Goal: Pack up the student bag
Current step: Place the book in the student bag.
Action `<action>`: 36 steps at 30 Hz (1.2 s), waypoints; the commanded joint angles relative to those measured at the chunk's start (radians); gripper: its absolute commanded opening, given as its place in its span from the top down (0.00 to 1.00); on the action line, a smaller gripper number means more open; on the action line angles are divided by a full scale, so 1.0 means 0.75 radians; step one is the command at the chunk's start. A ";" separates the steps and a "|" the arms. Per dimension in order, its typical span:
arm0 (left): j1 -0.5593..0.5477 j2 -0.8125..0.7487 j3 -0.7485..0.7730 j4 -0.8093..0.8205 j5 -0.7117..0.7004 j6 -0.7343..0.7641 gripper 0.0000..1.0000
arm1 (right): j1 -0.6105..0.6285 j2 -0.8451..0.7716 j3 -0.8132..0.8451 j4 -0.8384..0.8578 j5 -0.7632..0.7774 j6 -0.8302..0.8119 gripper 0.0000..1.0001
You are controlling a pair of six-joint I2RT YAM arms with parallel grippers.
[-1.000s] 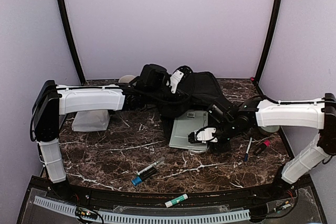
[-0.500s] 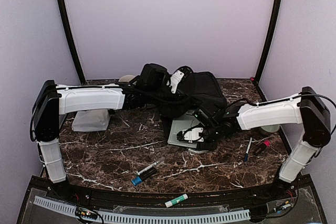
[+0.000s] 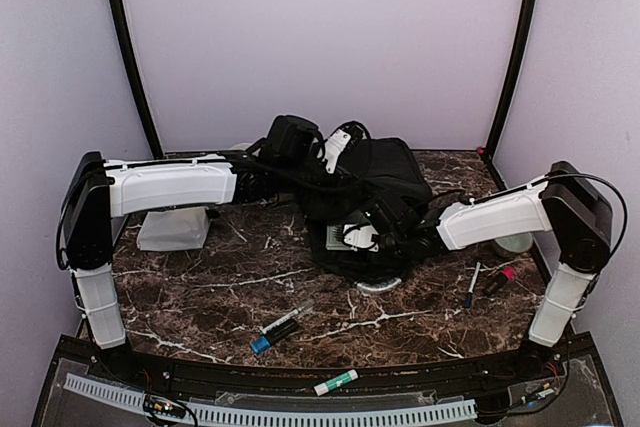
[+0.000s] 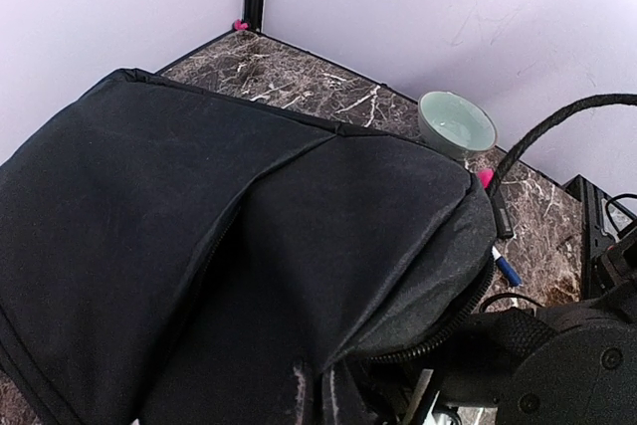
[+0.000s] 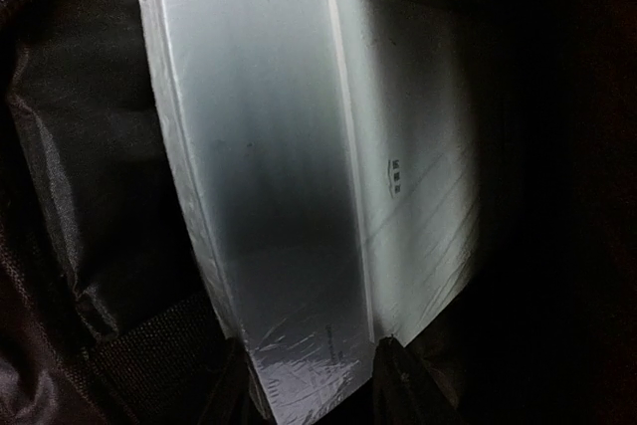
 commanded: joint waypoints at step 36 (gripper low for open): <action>-0.010 -0.109 0.064 0.029 0.088 -0.011 1.00 | -0.098 0.223 0.109 0.360 0.067 -0.004 0.70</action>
